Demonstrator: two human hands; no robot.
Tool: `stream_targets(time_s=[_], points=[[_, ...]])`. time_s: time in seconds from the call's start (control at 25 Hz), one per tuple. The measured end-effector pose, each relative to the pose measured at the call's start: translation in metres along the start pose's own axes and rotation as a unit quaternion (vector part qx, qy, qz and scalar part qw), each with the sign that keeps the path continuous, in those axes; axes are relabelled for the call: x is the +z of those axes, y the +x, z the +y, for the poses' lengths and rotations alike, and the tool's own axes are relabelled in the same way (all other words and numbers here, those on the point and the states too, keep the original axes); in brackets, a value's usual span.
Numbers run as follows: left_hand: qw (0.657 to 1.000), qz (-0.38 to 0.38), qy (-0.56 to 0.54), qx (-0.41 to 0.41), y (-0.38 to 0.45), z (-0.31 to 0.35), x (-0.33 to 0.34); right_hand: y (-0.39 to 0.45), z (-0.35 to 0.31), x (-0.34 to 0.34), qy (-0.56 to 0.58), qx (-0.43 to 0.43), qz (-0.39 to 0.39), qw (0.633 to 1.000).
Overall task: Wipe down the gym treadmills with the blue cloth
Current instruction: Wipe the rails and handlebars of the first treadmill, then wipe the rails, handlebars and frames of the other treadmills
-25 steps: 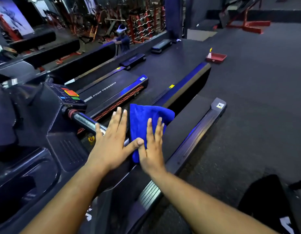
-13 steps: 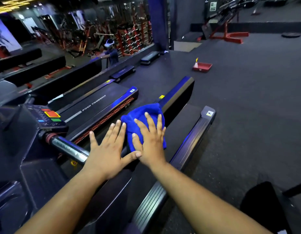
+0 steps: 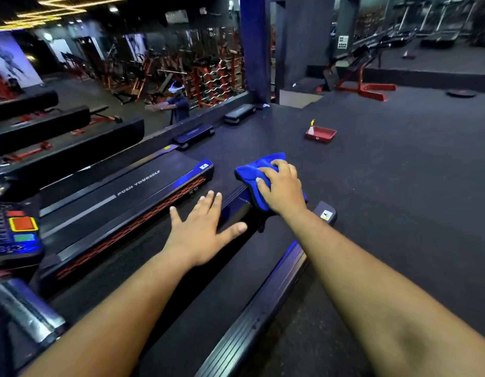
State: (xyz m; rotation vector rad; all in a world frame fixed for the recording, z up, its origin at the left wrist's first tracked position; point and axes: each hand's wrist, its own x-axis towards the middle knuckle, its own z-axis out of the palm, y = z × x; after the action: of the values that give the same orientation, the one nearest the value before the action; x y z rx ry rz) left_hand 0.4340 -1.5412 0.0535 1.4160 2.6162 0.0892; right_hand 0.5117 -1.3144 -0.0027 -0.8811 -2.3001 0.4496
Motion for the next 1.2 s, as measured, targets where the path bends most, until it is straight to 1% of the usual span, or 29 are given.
stream_targets(time_s=[0.12, 0.2, 0.24, 0.28, 0.36, 0.4, 0.44, 0.52, 0.6, 0.64, 0.72, 0.76, 0.8, 0.84, 0.92, 1.0, 1.04, 1.16, 1.2], points=[[0.995, 0.013, -0.101, -0.009, 0.046, 0.042, -0.012, -0.003, 0.007, -0.016, 0.104, -0.054, 0.059, 0.991], [0.977, 0.015, -0.21, -0.018, 0.081, 0.065, -0.013, 0.0, 0.01, -0.031, 0.143, -0.09, 0.059, 0.984], [0.959, 0.015, -0.283, -0.023, 0.098, 0.076, -0.013, 0.004, 0.014, -0.038, 0.152, -0.097, 0.053, 0.982], [0.931, 0.022, -0.364, -0.022, 0.113, 0.084, -0.013, 0.008, 0.019, -0.044, 0.161, -0.097, 0.047, 0.981], [0.857, 0.048, -0.513, 0.001, 0.138, 0.102, -0.016, 0.017, 0.038, -0.058, 0.181, -0.085, 0.053, 0.978], [0.824, 0.059, -0.563, 0.022, 0.153, 0.111, -0.017, 0.022, 0.05, -0.065, 0.196, -0.083, 0.06, 0.975], [0.801, 0.061, -0.594, 0.048, 0.167, 0.12, -0.02, 0.026, 0.062, -0.073, 0.215, -0.081, 0.067, 0.971], [0.779, 0.04, -0.62, 0.086, 0.199, 0.14, -0.027, 0.035, 0.085, -0.086, 0.25, -0.044, 0.096, 0.962], [0.764, 0.006, -0.637, 0.099, 0.229, 0.164, -0.033, 0.047, 0.109, -0.103, 0.284, 0.058, 0.128, 0.949], [0.756, -0.012, -0.646, 0.103, 0.242, 0.176, -0.034, 0.053, 0.121, -0.111, 0.308, 0.124, 0.132, 0.934], [0.74, -0.049, -0.66, 0.12, 0.269, 0.204, -0.037, 0.069, 0.146, -0.128, 0.397, 0.231, 0.102, 0.883], [0.732, -0.063, -0.666, 0.131, 0.283, 0.218, -0.036, 0.079, 0.158, -0.135, 0.44, 0.256, 0.079, 0.857], [0.727, -0.077, -0.668, 0.138, 0.295, 0.232, -0.035, 0.088, 0.171, -0.14, 0.462, 0.259, 0.066, 0.846], [0.721, -0.093, -0.672, 0.144, 0.308, 0.245, -0.033, 0.098, 0.187, -0.141, 0.463, 0.25, 0.067, 0.848], [0.713, -0.113, -0.673, 0.158, 0.333, 0.265, -0.03, 0.119, 0.215, -0.142, 0.457, 0.236, 0.097, 0.852], [0.721, -0.108, -0.66, 0.182, 0.363, 0.281, -0.029, 0.146, 0.245, -0.144, 0.474, 0.236, 0.122, 0.839], [0.727, -0.1, -0.653, 0.189, 0.381, 0.29, -0.027, 0.161, 0.263, -0.145, 0.484, 0.235, 0.123, 0.834], [0.74, -0.079, -0.645, 0.174, 0.438, 0.316, -0.019, 0.211, 0.311, -0.15, 0.503, 0.221, 0.074, 0.833], [0.751, -0.078, -0.636, 0.16, 0.454, 0.322, -0.015, 0.226, 0.323, -0.149, 0.509, 0.22, 0.06, 0.83]])
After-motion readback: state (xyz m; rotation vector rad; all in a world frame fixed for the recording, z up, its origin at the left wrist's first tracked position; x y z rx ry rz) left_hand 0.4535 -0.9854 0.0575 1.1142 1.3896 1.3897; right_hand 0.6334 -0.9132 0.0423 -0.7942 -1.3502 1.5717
